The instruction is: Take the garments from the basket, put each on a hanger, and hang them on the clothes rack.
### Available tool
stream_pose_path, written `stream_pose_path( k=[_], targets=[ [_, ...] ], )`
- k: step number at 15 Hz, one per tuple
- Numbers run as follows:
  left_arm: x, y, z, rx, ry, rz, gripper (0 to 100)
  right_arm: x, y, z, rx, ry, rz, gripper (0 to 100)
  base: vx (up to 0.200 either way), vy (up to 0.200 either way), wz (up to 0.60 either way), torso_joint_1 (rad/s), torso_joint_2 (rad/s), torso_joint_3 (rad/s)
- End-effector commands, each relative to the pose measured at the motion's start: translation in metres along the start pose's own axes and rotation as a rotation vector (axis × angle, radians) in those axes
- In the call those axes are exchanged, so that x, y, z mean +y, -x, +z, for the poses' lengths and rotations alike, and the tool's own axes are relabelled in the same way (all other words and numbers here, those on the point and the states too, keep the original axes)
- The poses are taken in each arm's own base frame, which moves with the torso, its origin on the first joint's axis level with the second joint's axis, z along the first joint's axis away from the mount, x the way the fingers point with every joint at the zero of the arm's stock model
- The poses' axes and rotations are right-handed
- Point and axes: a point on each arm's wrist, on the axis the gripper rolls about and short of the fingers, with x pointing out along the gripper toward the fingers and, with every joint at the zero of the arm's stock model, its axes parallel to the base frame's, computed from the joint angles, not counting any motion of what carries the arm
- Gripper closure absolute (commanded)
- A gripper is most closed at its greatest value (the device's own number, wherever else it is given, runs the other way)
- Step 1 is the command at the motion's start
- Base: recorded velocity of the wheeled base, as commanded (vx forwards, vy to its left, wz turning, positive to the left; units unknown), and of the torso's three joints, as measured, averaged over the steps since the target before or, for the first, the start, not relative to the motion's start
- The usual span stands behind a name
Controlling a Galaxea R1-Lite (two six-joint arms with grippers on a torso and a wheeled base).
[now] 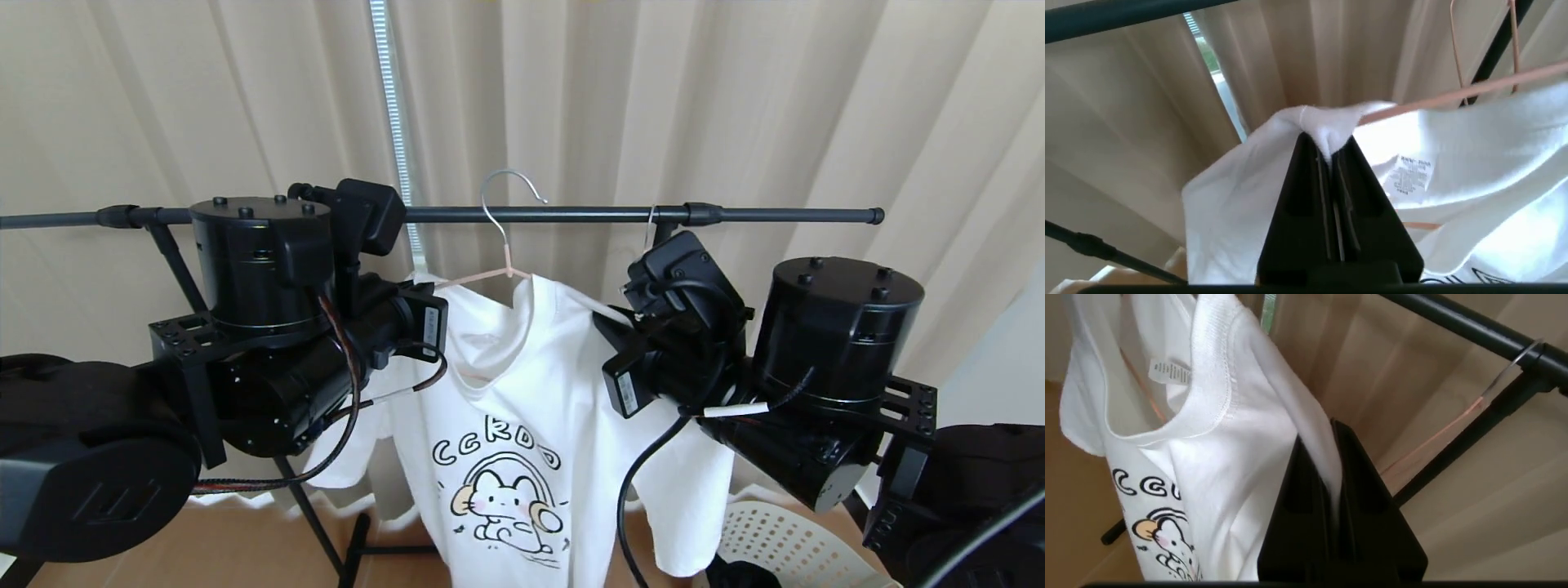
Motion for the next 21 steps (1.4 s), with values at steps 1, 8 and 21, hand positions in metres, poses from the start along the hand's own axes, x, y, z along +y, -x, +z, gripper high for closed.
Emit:
stream_pose_path(
  k=[1, 8, 21],
  targets=[
    [-0.002, -0.001, 0.003, -0.009, 0.002, -0.004, 100, 0.005, -0.001, -0.011, 0.035, 0.015, 0.028, 100, 0.0, 0.0, 0.0, 0.0, 0.0, 0.0],
    [-0.015, 0.009, 0.014, -0.046, 0.006, -0.058, 100, 0.021, -0.013, -0.025, 0.064, -0.023, 0.141, 100, 0.0, 0.0, 0.0, 0.0, 0.0, 0.0],
    [-0.021, 0.021, 0.013, -0.064, 0.005, -0.096, 100, -0.004, -0.022, 0.003, -0.066, -0.214, 0.107, 100, 0.0, 0.0, 0.0, 0.0, 0.0, 0.0]
  ],
)
